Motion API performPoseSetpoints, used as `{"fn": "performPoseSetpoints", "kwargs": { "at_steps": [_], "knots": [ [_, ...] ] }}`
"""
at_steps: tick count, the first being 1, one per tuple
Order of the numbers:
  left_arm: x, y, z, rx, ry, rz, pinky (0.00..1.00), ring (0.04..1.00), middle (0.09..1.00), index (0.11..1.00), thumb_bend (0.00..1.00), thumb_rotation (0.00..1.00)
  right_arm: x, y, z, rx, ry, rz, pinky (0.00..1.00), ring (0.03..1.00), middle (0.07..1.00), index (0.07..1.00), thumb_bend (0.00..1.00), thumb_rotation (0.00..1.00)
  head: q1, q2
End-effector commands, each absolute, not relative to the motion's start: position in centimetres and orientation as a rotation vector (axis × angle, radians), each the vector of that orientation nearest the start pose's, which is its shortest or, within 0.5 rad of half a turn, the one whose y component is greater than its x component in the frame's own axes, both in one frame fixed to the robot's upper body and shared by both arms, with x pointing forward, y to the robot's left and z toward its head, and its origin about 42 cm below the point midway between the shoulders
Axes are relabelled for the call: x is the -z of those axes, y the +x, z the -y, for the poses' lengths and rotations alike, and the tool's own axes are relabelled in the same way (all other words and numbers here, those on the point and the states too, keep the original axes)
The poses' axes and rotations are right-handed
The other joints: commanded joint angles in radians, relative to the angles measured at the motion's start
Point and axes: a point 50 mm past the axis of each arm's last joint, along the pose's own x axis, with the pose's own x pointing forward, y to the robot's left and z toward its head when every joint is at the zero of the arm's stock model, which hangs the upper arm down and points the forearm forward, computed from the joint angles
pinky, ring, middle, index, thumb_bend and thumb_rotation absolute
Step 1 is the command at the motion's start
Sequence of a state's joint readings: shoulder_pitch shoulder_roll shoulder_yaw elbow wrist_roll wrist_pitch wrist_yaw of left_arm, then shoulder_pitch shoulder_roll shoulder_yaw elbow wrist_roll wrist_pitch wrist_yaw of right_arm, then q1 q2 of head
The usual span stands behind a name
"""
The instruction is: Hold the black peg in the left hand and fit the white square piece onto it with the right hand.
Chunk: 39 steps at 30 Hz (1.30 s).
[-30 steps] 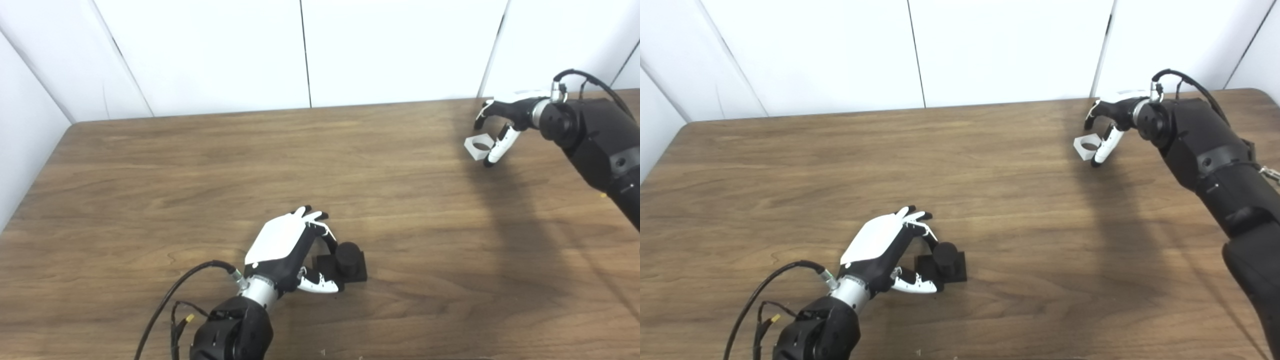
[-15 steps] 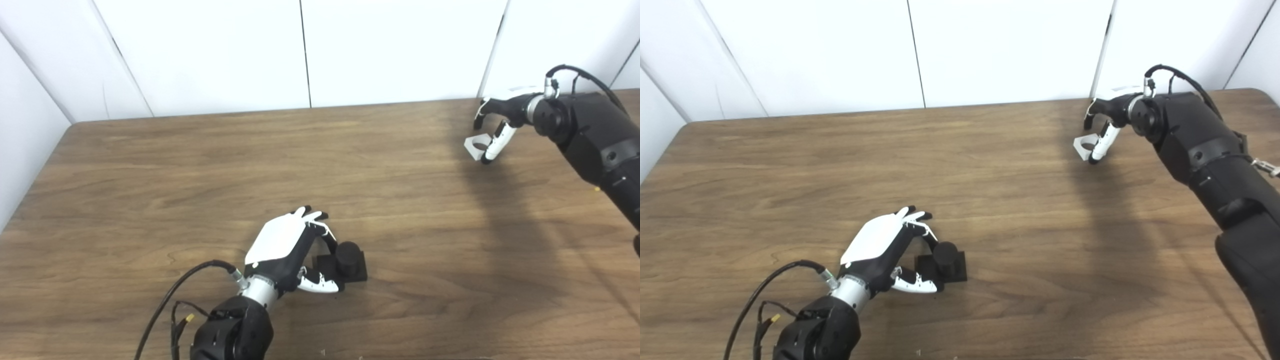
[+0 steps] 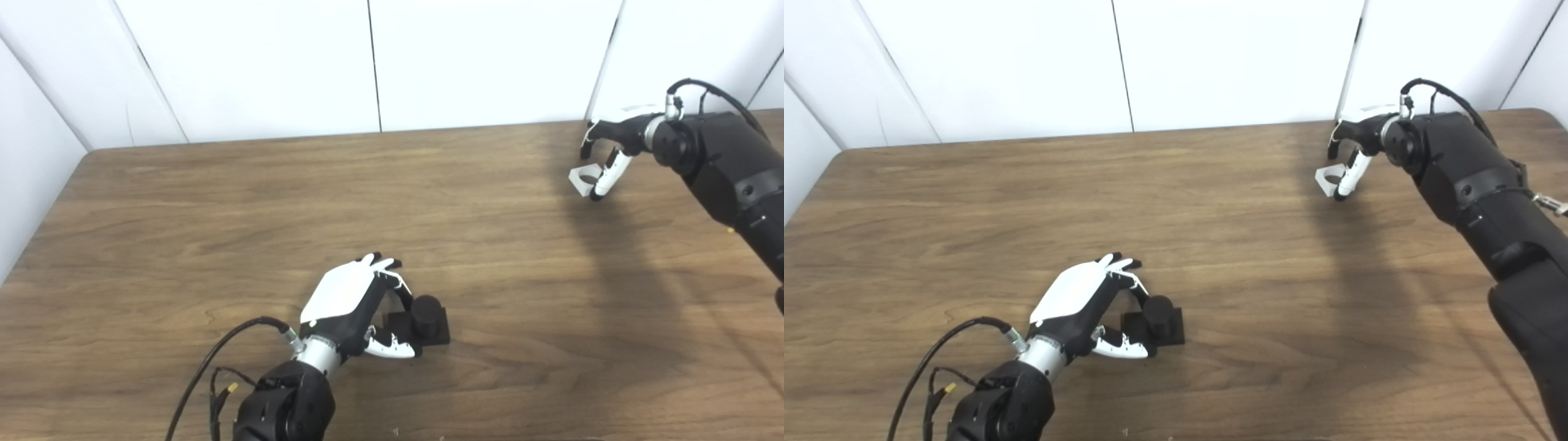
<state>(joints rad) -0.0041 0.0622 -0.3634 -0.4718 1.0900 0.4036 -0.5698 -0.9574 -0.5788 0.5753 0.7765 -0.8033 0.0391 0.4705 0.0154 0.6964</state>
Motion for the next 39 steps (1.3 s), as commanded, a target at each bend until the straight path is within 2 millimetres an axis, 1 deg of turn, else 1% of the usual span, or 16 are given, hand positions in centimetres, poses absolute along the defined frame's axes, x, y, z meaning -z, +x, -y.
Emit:
{"fn": "performPoseSetpoints", "kwargs": {
  "at_steps": [1,8,16,25,29,33,39],
  "knots": [
    [-18.4,25.4,-13.9,0.395,1.062,-0.043,1.0,1.0,0.927,0.491,0.52,0.06,-29.1,54.2,31.8,-0.406,-1.719,-0.249,1.0,1.0,0.996,0.739,0.8,0.28,0.002,0.0],
    [-18.5,25.3,-14.0,0.392,1.066,-0.043,0.99,1.0,0.925,0.49,0.52,0.06,-28.9,54.1,32.0,-0.395,-1.72,-0.233,1.0,1.0,0.994,0.739,0.81,0.27,0.001,0.001],
    [-18.6,25.4,-14.1,0.389,1.071,-0.042,0.99,1.0,0.924,0.491,0.52,0.06,-28.1,53.6,32.3,-0.36,-1.682,-0.181,1.0,1.0,0.996,0.766,0.81,0.22,0.0,0.002],
    [-18.6,25.3,-14.2,0.39,1.068,-0.049,0.99,1.0,0.927,0.491,0.52,0.06,-27.4,53.4,32.5,-0.34,-1.672,-0.152,1.0,1.0,1.0,0.789,0.82,0.24,0.0,0.001],
    [-18.6,25.4,-14.2,0.39,1.072,-0.047,0.99,1.0,0.925,0.491,0.52,0.06,-27.3,53.3,32.4,-0.334,-1.674,-0.143,1.0,1.0,0.996,0.779,0.84,0.24,0.0,0.001],
    [-18.7,25.4,-14.2,0.39,1.076,-0.046,0.99,1.0,0.926,0.491,0.52,0.06,-27.2,53.3,32.4,-0.331,-1.676,-0.137,1.0,1.0,0.989,0.747,0.86,0.24,-0.001,0.002],
    [-18.6,25.4,-14.1,0.386,1.079,-0.042,0.98,1.0,0.925,0.491,0.52,0.06,-27.3,53.3,32.6,-0.328,-1.658,-0.131,1.0,1.0,0.983,0.705,0.87,0.22,-0.003,0.003]
  ]
}}
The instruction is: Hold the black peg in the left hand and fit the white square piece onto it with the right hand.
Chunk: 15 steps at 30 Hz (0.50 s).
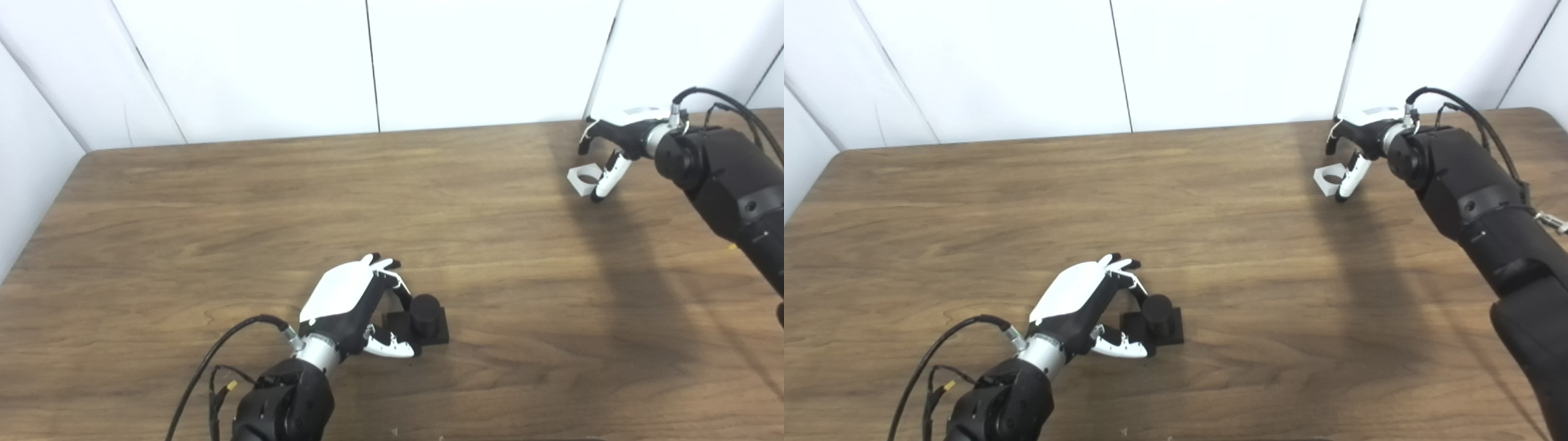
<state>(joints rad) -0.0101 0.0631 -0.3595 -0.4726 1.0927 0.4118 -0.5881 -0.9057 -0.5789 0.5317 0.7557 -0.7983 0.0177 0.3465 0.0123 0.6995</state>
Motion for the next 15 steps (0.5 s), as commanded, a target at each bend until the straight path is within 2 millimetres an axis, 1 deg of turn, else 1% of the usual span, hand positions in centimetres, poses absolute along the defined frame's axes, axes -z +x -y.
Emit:
{"fn": "performPoseSetpoints", "kwargs": {
  "at_steps": [1,6,14,15],
  "knots": [
    [-18.61,25.46,-14.09,0.385,1.077,-0.043,0.98,1.0,0.925,0.491,0.52,0.06,-27.27,53.34,32.61,-0.327,-1.657,-0.131,1.0,1.0,0.981,0.698,0.87,0.22,0.001,0.0],
    [-18.61,25.45,-14.01,0.386,1.077,-0.04,0.98,1.0,0.925,0.491,0.52,0.06,-27.34,53.27,32.62,-0.333,-1.662,-0.132,1.0,1.0,0.974,0.662,0.87,0.21,0.002,0.0],
    [-18.62,25.43,-13.96,0.387,1.08,-0.039,0.98,1.0,0.926,0.491,0.52,0.06,-27.38,53.3,32.57,-0.352,-1.677,-0.135,1.0,1.0,0.958,0.602,0.83,0.19,0.003,0.0],
    [-18.61,25.43,-13.96,0.387,1.081,-0.039,0.98,1.0,0.926,0.491,0.52,0.06,-27.38,53.31,32.55,-0.354,-1.679,-0.132,1.0,1.0,0.956,0.561,0.72,0.17,0.002,0.001]
  ]
}}
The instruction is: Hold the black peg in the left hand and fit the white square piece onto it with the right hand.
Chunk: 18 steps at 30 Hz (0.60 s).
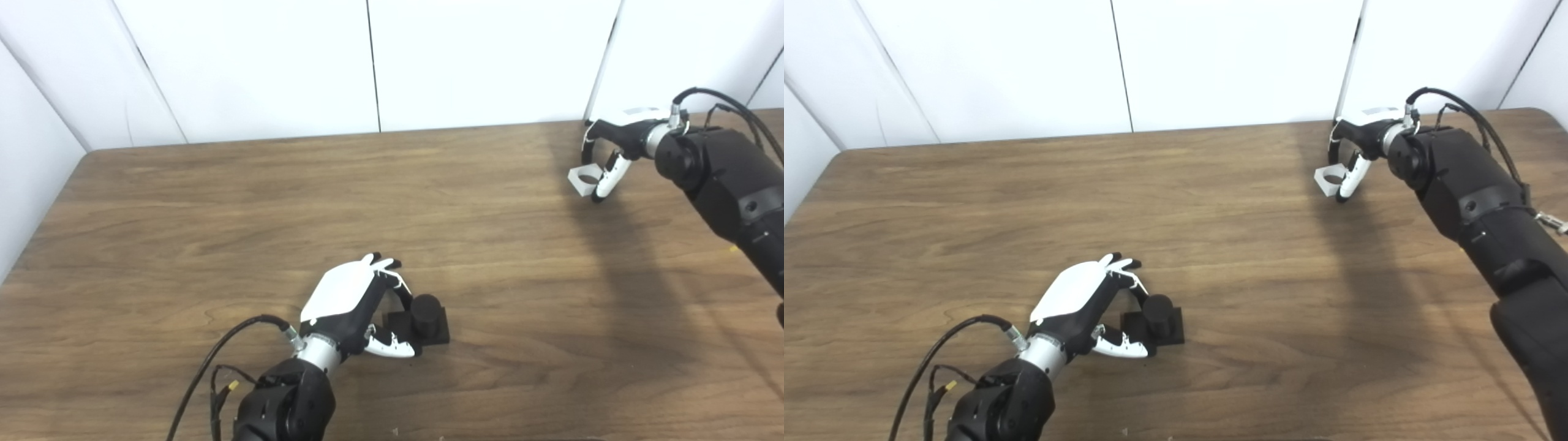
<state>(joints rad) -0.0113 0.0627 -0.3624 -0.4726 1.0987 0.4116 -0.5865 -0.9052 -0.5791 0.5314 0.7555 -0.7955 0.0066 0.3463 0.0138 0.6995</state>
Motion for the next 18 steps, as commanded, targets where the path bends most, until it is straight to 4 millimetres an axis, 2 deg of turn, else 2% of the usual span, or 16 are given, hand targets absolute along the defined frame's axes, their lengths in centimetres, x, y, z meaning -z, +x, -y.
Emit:
{"fn": "performPoseSetpoints", "kwargs": {
  "at_steps": [1,4,18],
  "knots": [
    [-18.61,25.43,-13.96,0.386,1.081,-0.039,0.99,1.0,0.926,0.491,0.52,0.06,-27.37,53.32,32.55,-0.357,-1.681,-0.128,1.0,1.0,0.955,0.527,0.62,0.16,0.001,0.0],
    [-18.64,25.45,-13.94,0.386,1.076,-0.041,0.99,1.0,0.93,0.491,0.52,0.06,-27.41,53.33,32.53,-0.366,-1.689,-0.122,1.0,1.0,0.95,0.495,0.54,0.15,0.0,0.0],
    [-18.6,25.67,-13.81,0.38,1.073,-0.037,0.99,1.0,0.93,0.491,0.52,0.06,-27.43,53.54,32.73,-0.36,-1.692,-0.099,1.0,1.0,0.934,0.489,0.52,0.14,0.005,-0.004]
  ]
}}
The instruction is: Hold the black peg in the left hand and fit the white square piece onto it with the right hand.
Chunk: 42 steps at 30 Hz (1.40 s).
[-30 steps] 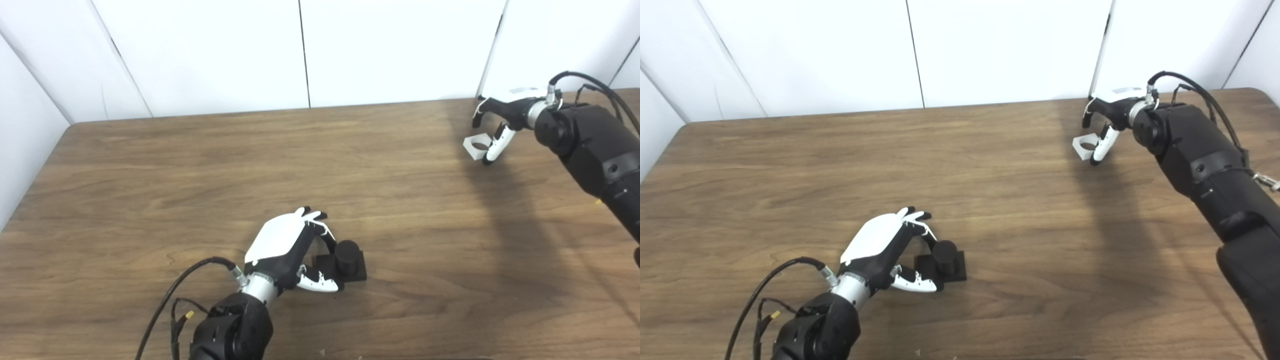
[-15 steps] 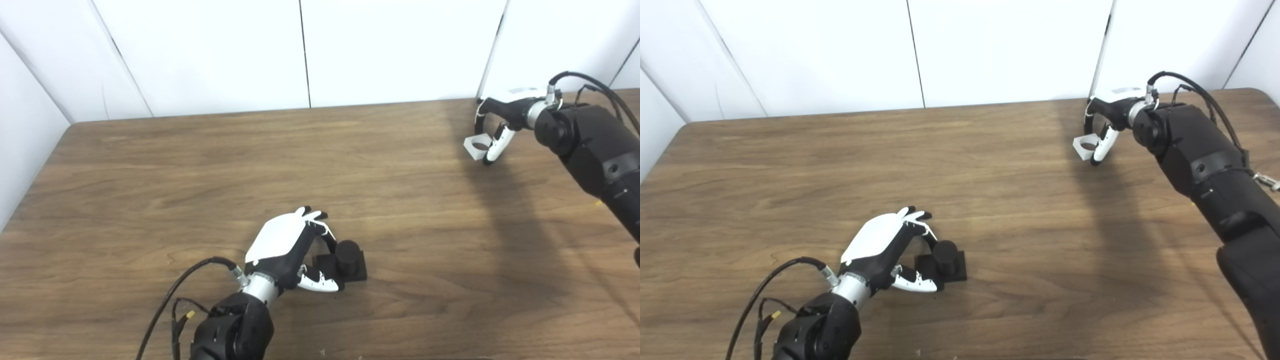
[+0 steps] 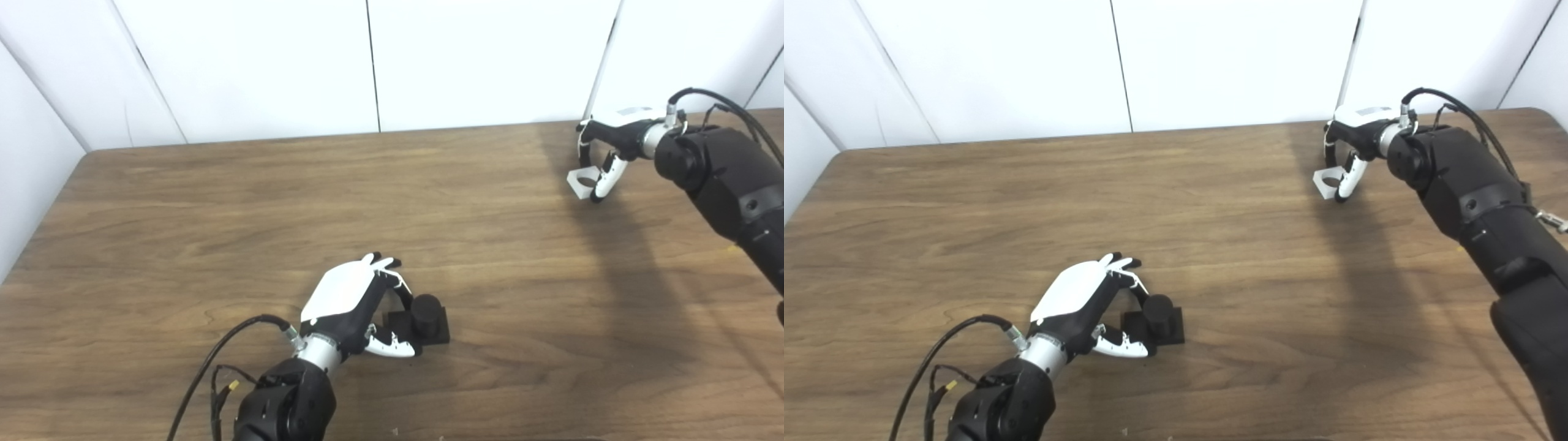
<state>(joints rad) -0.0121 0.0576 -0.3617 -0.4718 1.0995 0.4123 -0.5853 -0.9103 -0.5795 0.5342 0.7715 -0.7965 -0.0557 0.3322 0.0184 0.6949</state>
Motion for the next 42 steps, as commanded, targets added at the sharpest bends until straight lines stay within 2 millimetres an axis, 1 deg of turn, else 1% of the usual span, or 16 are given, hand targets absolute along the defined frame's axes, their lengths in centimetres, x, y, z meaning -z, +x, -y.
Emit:
{"fn": "performPoseSetpoints", "kwargs": {
  "at_steps": [1,12,26,32,38,42],
  "knots": [
    [-18.6,25.7,-13.8,0.379,1.074,-0.036,0.99,1.0,0.929,0.491,0.52,0.06,-27.4,53.6,32.7,-0.359,-1.691,-0.097,1.0,1.0,0.933,0.489,0.52,0.14,-0.001,0.0],
    [-18.6,25.9,-13.8,0.375,1.073,-0.032,0.99,1.0,0.932,0.491,0.52,0.06,-27.7,53.5,33.0,-0.344,-1.679,-0.069,1.0,1.0,0.925,0.488,0.52,0.14,0.0,-0.008],
    [-18.3,26.0,-14.4,0.369,1.092,-0.039,0.98,1.0,0.928,0.491,0.52,0.06,-30.3,52.4,32.0,-0.347,-1.628,-0.034,1.0,1.0,0.935,0.489,0.52,0.14,-0.002,-0.011],
    [-18.2,26.0,-14.5,0.366,1.09,-0.039,0.98,1.0,0.924,0.49,0.52,0.06,-31.5,51.3,31.1,-0.362,-1.626,0.015,1.0,1.0,0.935,0.489,0.52,0.14,-0.005,-0.011],
    [-18.1,26.0,-14.6,0.366,1.087,-0.046,0.98,1.0,0.929,0.49,0.52,0.06,-32.5,49.9,29.8,-0.387,-1.619,0.073,1.0,1.0,0.934,0.489,0.52,0.14,-0.005,-0.013],
    [-18.1,25.9,-14.5,0.368,1.085,-0.047,0.98,1.0,0.93,0.491,0.52,0.06,-33.1,48.6,28.8,-0.417,-1.618,0.137,1.0,1.0,0.928,0.489,0.52,0.15,-0.003,-0.012]
  ]
}}
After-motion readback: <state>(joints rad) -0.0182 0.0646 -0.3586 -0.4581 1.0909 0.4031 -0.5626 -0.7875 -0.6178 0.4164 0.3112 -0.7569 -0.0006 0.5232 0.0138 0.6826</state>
